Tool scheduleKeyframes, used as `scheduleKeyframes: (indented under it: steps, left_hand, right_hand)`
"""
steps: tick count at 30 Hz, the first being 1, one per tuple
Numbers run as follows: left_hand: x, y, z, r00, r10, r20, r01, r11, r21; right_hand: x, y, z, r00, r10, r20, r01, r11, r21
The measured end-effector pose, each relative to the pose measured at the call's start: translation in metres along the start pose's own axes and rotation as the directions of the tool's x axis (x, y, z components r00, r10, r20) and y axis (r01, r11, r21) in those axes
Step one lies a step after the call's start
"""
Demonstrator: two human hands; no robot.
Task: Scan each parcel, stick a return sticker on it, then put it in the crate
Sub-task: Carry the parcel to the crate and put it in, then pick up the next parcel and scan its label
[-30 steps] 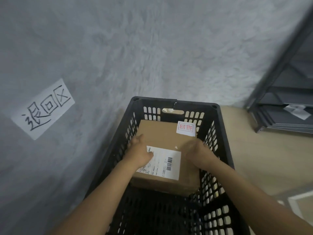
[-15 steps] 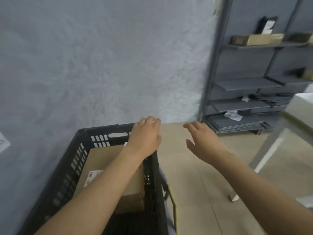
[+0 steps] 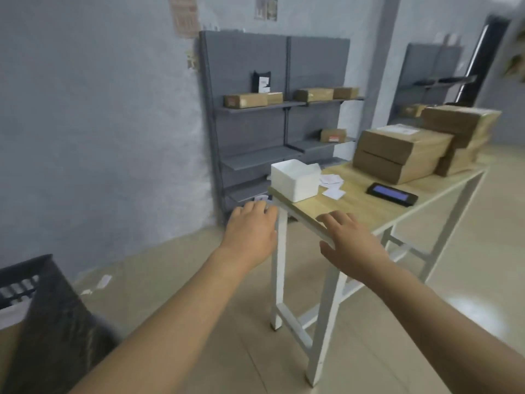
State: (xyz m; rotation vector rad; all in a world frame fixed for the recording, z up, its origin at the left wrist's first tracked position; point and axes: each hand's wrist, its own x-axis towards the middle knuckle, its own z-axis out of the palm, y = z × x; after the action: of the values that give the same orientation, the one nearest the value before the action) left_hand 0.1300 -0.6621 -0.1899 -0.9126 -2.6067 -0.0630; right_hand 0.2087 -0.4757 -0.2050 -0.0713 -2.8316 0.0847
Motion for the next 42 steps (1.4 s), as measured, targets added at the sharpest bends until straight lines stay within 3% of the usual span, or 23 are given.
scheduleKeyframes:
  steps: [7, 13, 19, 27, 33, 37, 42]
  left_hand:
    - [0.099, 0.119, 0.018, 0.984, 0.175, -0.029, -0.176, 0.983, -0.045]
    - [0.195, 0.193, 0.057, 0.954, 0.298, -0.043, -0.301, 0.947, -0.107]
    - [0.313, 0.239, 0.098, 0.956, 0.289, -0.045, -0.293, 0.94, -0.177]
    - [0.434, 0.287, 0.132, 0.962, 0.269, -0.038, -0.272, 0.952, -0.14]
    - [0.505, 0.3, 0.156, 0.989, 0.119, -0.084, -0.132, 0.975, -0.18]
    - [0.551, 0.309, 0.178, 0.994, -0.087, -0.063, 0.068, 0.964, -0.256]
    - [0.602, 0.326, 0.197, 0.907, -0.395, 0.147, 0.416, 0.782, -0.464]
  right_hand:
    - [-0.032, 0.134, -0.022, 0.972, 0.234, -0.026, -0.234, 0.972, 0.005]
    - [-0.014, 0.24, -0.017, 0.942, 0.334, -0.035, -0.335, 0.942, -0.024]
    - [0.047, 0.345, -0.012, 0.933, 0.36, -0.021, -0.36, 0.931, -0.058]
    - [0.12, 0.46, -0.005, 0.923, 0.38, -0.058, -0.38, 0.925, -0.004]
    - [0.195, 0.537, 0.01, 0.943, 0.324, -0.072, -0.315, 0.942, 0.114]
    - [0.254, 0.592, 0.022, 0.953, 0.284, -0.107, -0.265, 0.951, 0.159]
    - [0.316, 0.654, 0.03, 0.965, 0.238, -0.112, -0.218, 0.962, 0.166]
